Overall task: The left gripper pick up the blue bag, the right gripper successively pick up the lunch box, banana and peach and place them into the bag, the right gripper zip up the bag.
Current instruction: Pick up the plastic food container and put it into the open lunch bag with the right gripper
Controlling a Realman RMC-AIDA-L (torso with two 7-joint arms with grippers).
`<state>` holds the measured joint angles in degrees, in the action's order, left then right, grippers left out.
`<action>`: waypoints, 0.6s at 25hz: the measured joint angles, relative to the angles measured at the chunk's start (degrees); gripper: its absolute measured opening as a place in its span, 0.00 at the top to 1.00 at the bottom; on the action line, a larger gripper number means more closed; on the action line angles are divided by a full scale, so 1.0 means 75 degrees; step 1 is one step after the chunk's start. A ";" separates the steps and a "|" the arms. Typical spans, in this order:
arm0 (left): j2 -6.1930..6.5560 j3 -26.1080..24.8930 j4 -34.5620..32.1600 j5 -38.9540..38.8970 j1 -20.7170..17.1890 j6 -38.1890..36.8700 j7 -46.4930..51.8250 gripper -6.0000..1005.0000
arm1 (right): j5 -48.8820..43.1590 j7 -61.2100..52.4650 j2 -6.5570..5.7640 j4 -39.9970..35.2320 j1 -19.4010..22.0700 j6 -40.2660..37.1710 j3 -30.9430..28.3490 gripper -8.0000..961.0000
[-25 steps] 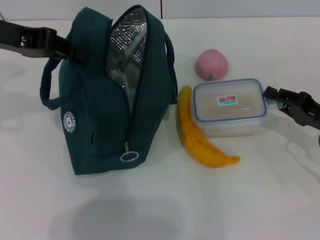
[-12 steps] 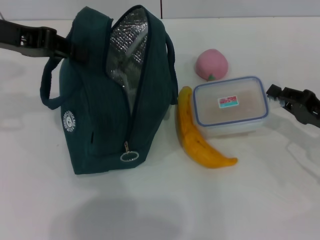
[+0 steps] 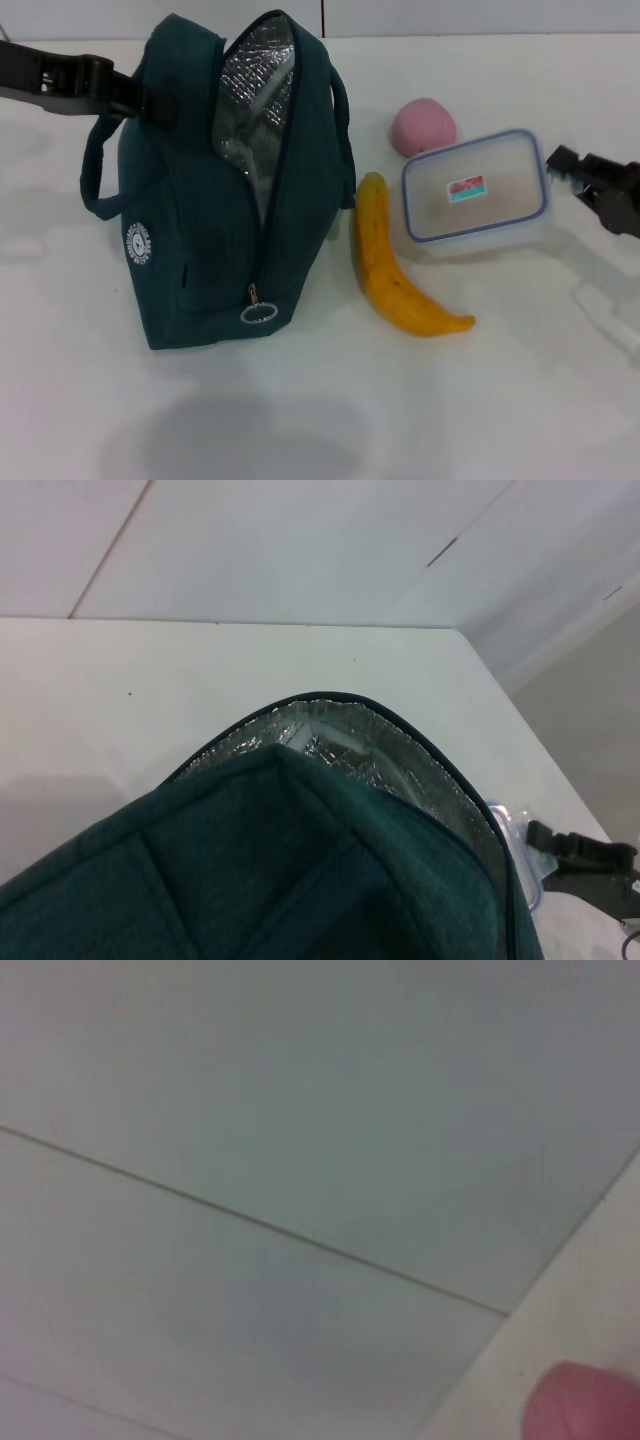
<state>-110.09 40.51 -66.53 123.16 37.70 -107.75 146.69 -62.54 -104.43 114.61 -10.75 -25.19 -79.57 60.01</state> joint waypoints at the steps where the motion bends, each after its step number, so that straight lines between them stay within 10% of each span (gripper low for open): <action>1: -0.0004 0.0000 0.0000 0.0000 0.0000 0.0000 0.0000 0.96 | 0.0146 0.0013 0.0010 0.0012 0.0017 -0.0066 -0.0001 0.89; 15: -0.0009 0.0000 0.0013 -0.0002 0.0012 -0.0017 0.0001 0.96 | 0.1342 -0.0029 0.0065 0.0117 0.0075 -0.1135 -0.0238 0.89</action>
<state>-110.16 40.51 -66.44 123.14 37.79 -107.88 146.69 -52.48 -104.65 115.10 -9.88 -24.63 -88.08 58.23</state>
